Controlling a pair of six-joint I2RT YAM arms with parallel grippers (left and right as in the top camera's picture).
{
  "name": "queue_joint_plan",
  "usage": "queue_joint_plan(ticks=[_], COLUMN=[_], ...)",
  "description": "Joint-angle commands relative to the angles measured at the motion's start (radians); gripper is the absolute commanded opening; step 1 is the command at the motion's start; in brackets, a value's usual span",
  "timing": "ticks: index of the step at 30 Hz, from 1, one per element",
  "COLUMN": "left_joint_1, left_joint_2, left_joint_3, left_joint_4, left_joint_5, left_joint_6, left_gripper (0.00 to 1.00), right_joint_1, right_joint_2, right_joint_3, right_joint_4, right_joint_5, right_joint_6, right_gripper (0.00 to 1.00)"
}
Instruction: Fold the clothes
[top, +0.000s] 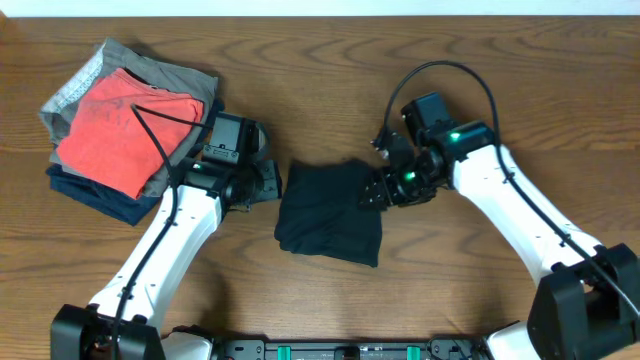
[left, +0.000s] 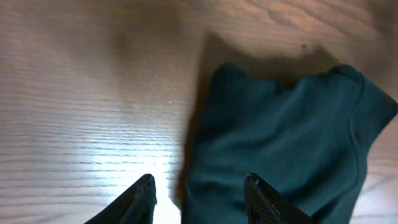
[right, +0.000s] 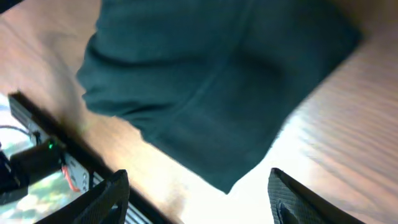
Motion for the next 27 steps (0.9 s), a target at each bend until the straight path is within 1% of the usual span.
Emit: queue_joint_plan(ticks=[1,4,9,13,16,18,19,20,21,22,23,25,27], left_joint_1=[-0.024,-0.057,-0.107,-0.130,-0.138,-0.138,-0.138,-0.138,-0.138,-0.138,-0.138,-0.138,-0.138], left_joint_2=[0.031,0.060,0.109,0.154,0.192,0.216,0.227,0.235,0.243,0.249,0.253,0.261,0.266], left_joint_3=[-0.021,-0.034,-0.037,-0.037,-0.037,-0.037,-0.037,-0.037,-0.037,-0.037,-0.037,-0.037,-0.037], left_joint_4=[-0.002,-0.002,0.000,-0.002,-0.002,-0.006,-0.007,-0.009,-0.010,-0.010,-0.009,-0.010,-0.013], left_joint_5=[0.052,0.052,0.048,0.048,0.048,0.048,0.048,0.048,0.048,0.048,0.048,0.048,0.048], left_joint_6=[0.013,0.013,0.013,0.013,0.013,0.013,0.013,0.013,0.013,0.013,0.013,0.013,0.013], left_gripper=[0.47,0.48,0.48,0.48,0.48,0.48,0.48,0.48,0.47,0.48,0.48,0.47,0.47], right_joint_1=[0.037,0.054,0.063,0.068,0.073,0.074,0.074,0.074,0.074,0.074,0.072,0.072,0.066], right_joint_2=[0.037,0.043,0.042,0.042,0.042,0.042,0.042,0.042,0.042,0.042,0.042,0.042,0.042], right_joint_3=[-0.043,-0.091,-0.187,-0.263,-0.314,-0.338,-0.349,-0.358,-0.362,-0.362,-0.362,-0.362,-0.362], right_joint_4=[0.010,0.049,0.140,0.245,0.322,0.361,0.385,0.404,0.409,0.406,0.401,0.365,0.309], right_joint_5=[-0.034,-0.034,-0.044,-0.144,-0.172,-0.172,-0.172,-0.173,-0.173,-0.173,-0.173,-0.168,-0.105], right_joint_6=[0.011,0.012,0.063,0.068,0.093,0.113,0.121,0.132,0.139,0.142,0.142,0.142,0.147], right_gripper=[0.66,0.65,0.65,0.65,0.64,0.61,0.56,0.46,0.34,0.09,0.01,0.01,0.01])
